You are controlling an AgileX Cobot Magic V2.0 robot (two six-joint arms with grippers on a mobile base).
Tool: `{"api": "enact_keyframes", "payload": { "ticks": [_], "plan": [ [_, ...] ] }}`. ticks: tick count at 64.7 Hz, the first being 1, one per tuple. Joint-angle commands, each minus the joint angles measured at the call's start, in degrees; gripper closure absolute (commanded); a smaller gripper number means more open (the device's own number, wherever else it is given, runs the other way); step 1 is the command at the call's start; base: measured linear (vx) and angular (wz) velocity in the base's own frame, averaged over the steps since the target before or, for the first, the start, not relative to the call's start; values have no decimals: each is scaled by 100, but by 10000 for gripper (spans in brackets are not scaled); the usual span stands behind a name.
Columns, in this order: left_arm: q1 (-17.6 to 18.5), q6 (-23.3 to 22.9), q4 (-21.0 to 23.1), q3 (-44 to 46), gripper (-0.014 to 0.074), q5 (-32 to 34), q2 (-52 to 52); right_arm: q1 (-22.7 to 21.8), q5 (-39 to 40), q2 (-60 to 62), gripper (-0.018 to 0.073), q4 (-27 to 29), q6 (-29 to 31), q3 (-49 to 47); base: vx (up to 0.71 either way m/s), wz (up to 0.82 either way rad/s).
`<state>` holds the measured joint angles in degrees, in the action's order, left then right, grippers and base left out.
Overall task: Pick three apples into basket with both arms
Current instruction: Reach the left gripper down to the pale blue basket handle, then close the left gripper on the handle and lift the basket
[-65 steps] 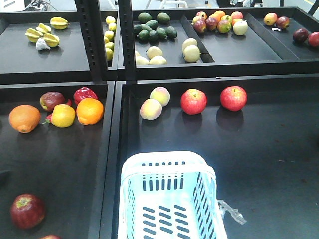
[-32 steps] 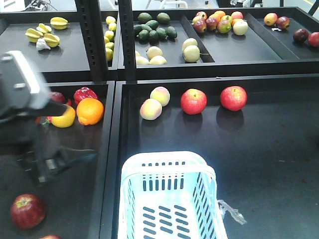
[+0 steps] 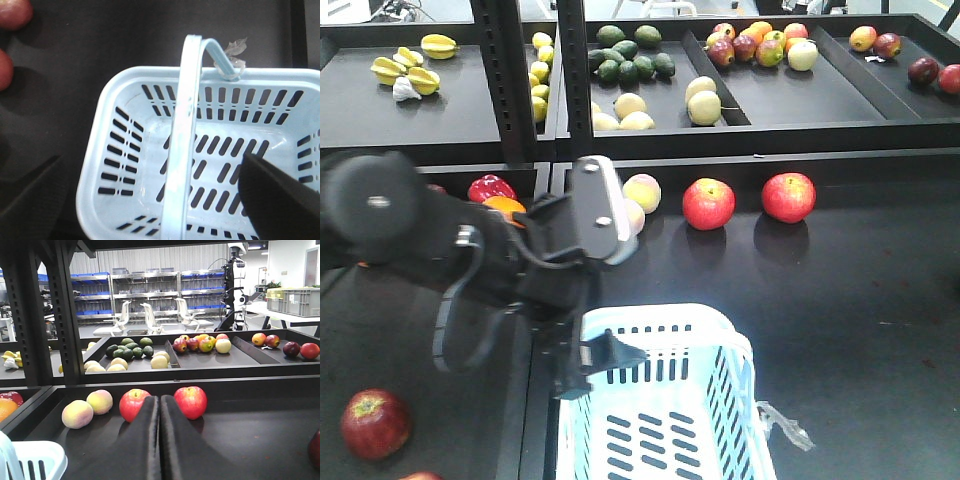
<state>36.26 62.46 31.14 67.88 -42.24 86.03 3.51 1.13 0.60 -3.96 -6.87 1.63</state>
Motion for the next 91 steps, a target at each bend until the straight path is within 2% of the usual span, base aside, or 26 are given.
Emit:
{"api": "enact_keyframes", "payload": {
  "ticks": [1, 9, 18, 34, 48, 55, 60, 74, 84, 91],
  "plan": [
    [181, 1, 104, 370, -45, 129, 104, -1, 414, 61, 568, -53, 11, 81, 0, 0],
    [376, 1, -80, 534, -41, 87, 417, -1, 414, 61, 568, -53, 11, 81, 0, 0],
    [441, -5, -370, 549, -39, 236, 711, -1, 414, 61, 568, -53, 11, 81, 0, 0],
    [441, -5, -501, 549, -20, 258, 1102, -1, 414, 61, 568, -53, 11, 81, 0, 0],
    [441, -5, -516, 549, 45, 284, 1225, -1, 414, 61, 568, -53, 11, 81, 0, 0],
    [441, -5, -510, 549, 132, 282, 1225, -1, 414, 61, 568, -53, 11, 81, 0, 0],
    [441, -5, -510, 549, 237, 229, 1225, -1, 414, 61, 568, -53, 11, 81, 0, 0],
    [441, -5, -515, 549, 608, 201, 1225, -1, 414, 61, 568, -53, 11, 81, 0, 0],
    [441, -5, -522, 562, 605, 161, 1104, -1, 414, 61, 568, -53, 11, 81, 0, 0],
    [441, -19, -647, 732, 604, -134, 892, -1, 414, 61, 568, -53, 11, 81, 0, 0]
  ]
}}
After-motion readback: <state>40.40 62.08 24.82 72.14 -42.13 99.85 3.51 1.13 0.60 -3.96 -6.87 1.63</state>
